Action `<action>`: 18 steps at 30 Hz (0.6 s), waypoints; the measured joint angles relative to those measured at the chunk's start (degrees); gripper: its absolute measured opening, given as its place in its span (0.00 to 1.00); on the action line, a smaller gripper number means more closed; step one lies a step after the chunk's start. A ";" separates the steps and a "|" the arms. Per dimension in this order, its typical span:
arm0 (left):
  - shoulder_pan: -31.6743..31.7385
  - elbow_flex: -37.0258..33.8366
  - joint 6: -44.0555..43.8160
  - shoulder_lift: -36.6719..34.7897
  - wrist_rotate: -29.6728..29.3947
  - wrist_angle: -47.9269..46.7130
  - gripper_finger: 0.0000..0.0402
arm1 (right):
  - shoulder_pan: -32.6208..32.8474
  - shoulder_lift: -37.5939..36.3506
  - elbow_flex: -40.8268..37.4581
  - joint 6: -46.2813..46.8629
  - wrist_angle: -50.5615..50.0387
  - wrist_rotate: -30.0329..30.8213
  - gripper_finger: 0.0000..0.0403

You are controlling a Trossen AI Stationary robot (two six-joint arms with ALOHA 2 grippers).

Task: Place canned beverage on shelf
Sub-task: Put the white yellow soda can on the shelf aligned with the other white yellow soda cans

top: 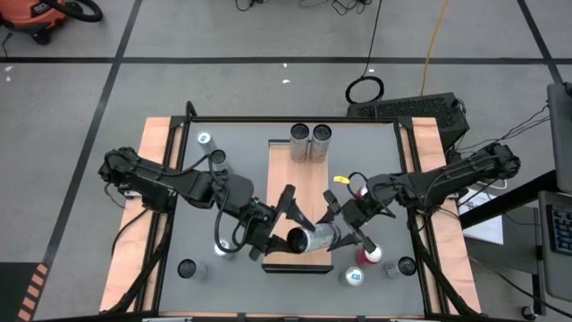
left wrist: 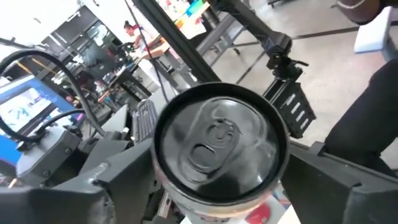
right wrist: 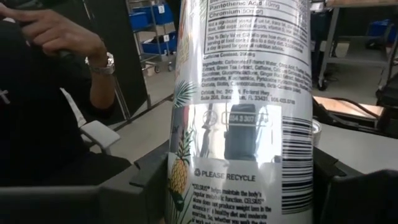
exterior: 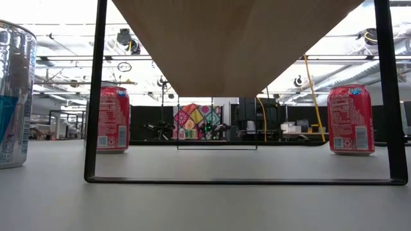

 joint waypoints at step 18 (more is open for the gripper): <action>0.09 0.00 -0.14 -0.02 2.77 -1.66 0.66 | -0.25 0.21 0.00 -0.19 0.01 0.40 0.58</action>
